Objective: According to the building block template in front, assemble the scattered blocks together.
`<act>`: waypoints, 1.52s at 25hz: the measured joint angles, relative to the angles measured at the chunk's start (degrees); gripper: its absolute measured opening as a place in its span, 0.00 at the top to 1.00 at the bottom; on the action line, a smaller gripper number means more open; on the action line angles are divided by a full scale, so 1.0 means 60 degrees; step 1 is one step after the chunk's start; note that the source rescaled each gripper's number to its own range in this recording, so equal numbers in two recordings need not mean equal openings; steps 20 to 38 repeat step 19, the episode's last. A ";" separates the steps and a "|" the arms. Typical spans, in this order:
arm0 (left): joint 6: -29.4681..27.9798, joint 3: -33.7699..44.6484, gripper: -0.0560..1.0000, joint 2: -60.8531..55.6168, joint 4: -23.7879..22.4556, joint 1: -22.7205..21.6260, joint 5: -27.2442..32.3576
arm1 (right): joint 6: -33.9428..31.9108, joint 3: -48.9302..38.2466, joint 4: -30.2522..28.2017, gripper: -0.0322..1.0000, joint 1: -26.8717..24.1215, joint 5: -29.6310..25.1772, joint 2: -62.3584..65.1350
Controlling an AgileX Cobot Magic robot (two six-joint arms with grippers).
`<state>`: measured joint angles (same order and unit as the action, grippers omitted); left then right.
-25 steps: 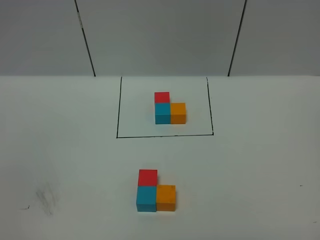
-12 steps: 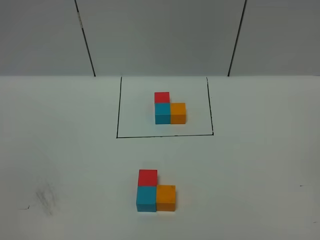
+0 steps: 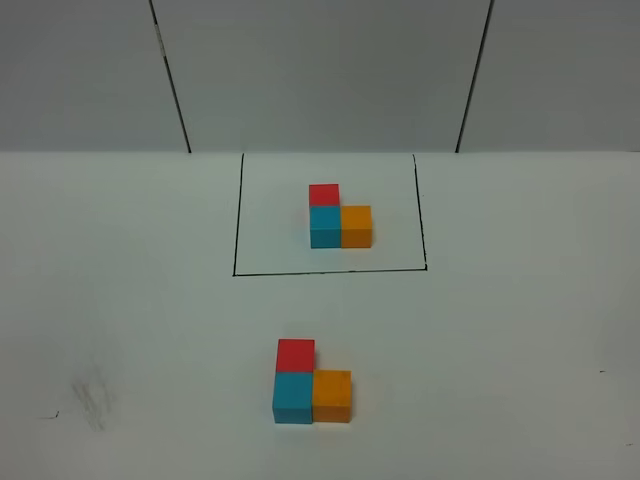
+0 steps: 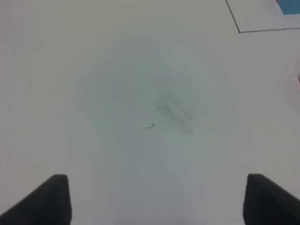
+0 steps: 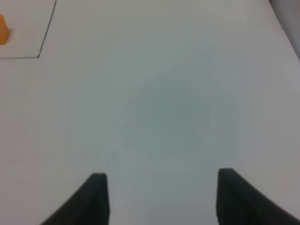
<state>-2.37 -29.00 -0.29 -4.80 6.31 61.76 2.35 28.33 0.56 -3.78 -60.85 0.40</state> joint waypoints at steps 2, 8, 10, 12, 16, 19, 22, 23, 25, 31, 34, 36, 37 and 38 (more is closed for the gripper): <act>0.0000 0.0000 0.15 0.0000 0.0000 0.0000 0.0000 | -0.0011 -0.0030 -0.0094 0.82 0.0000 0.0021 0.0000; 0.0000 0.0000 0.15 0.0000 0.0000 0.0000 0.0000 | -0.0011 -0.0040 -0.0154 0.82 0.0000 0.0050 0.0000; 0.0000 0.0000 0.15 0.0000 0.0000 0.0000 0.0000 | -0.0011 -0.0040 -0.0154 0.82 0.0000 0.0050 0.0000; 0.0000 0.0000 0.15 0.0000 0.0000 0.0000 0.0000 | -0.0011 -0.0040 -0.0154 0.82 0.0000 0.0050 0.0000; 0.0000 0.0000 0.15 0.0000 0.0000 0.0000 0.0000 | -0.0011 -0.0040 -0.0154 0.82 0.0000 0.0050 0.0000; 0.0000 0.0000 0.15 0.0000 0.0000 0.0000 0.0000 | -0.0011 -0.0040 -0.0154 0.82 0.0000 0.0052 0.0000; 0.0000 0.0000 0.15 0.0000 0.0000 0.0000 0.0000 | -0.0011 -0.0040 -0.0154 0.82 0.0000 0.0052 0.0000; 0.0000 0.0000 0.15 0.0000 0.0000 0.0000 0.0000 | -0.0011 -0.0040 -0.0154 0.82 0.0000 0.0052 0.0000; 0.0000 0.0000 0.15 0.0000 0.0000 0.0000 0.0000 | -0.0011 -0.0040 -0.0154 0.82 0.0000 0.0052 0.0000; 0.0000 0.0000 0.15 0.0000 0.0000 0.0000 0.0000 | -0.0011 -0.0040 -0.0154 0.82 0.0000 0.0052 0.0000; 0.0000 0.0000 0.15 0.0000 0.0000 0.0000 0.0000 | -0.0011 -0.0040 -0.0154 0.82 0.0000 0.0052 0.0000; 0.0000 0.0000 0.15 0.0000 0.0000 0.0000 0.0000 | -0.0011 -0.0040 -0.0154 0.82 0.0000 0.0052 0.0000; 0.0000 0.0000 0.15 0.0000 0.0000 0.0000 0.0000 | -0.0011 -0.0040 -0.0154 0.82 0.0000 0.0052 0.0000; 0.0000 0.0000 0.15 0.0000 0.0000 0.0000 0.0000 | -0.0011 -0.0040 -0.0154 0.82 0.0000 0.0052 0.0000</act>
